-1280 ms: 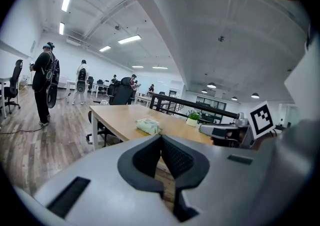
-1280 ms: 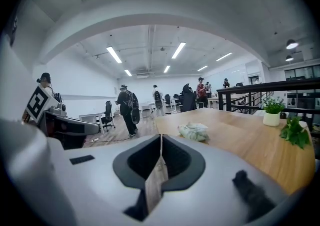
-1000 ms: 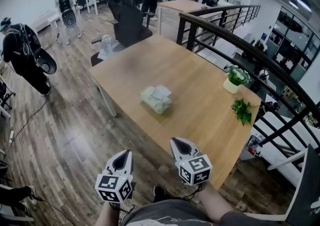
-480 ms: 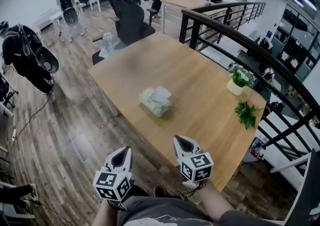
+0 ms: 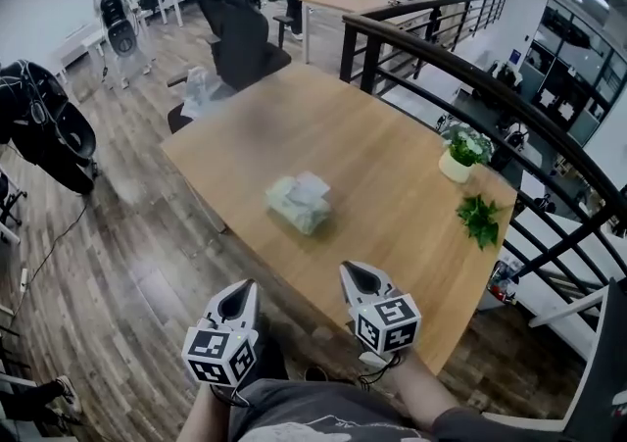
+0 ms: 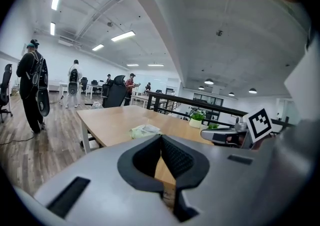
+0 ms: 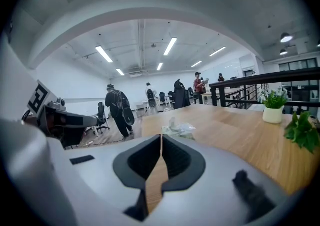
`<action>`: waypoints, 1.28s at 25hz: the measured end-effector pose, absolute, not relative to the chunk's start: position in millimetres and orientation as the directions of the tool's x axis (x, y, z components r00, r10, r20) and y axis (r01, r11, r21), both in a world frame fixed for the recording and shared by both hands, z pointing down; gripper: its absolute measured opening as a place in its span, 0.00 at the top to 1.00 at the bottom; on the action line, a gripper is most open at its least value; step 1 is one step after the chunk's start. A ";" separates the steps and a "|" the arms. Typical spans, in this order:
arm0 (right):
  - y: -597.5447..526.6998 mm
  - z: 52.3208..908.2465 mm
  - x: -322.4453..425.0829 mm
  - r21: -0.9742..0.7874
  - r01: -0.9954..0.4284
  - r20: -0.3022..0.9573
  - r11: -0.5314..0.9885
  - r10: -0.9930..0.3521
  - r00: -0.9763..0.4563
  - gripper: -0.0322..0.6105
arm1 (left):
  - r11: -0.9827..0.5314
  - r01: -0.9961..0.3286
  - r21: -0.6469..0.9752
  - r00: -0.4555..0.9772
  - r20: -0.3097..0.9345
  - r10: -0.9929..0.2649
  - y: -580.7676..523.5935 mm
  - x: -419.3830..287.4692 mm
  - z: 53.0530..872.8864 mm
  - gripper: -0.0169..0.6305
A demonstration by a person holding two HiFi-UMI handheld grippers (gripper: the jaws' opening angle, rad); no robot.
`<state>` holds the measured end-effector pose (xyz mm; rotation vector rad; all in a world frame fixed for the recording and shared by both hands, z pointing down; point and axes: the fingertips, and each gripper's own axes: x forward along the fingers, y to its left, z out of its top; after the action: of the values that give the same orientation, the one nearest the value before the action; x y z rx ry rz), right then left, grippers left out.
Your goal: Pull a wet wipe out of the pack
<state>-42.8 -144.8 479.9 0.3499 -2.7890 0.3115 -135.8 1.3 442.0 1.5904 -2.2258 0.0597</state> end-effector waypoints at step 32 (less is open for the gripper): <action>-250.1 508.5 -166.8 -0.159 -0.618 0.438 0.770 -0.505 -0.743 0.91 | -0.193 -0.958 0.210 0.272 0.464 -0.843 -177.4 -271.8 497.8 0.95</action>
<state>-166.8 -250.1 508.5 0.8566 -2.5922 0.4177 -271.8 -177.4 497.8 2.0940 -1.6225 0.3390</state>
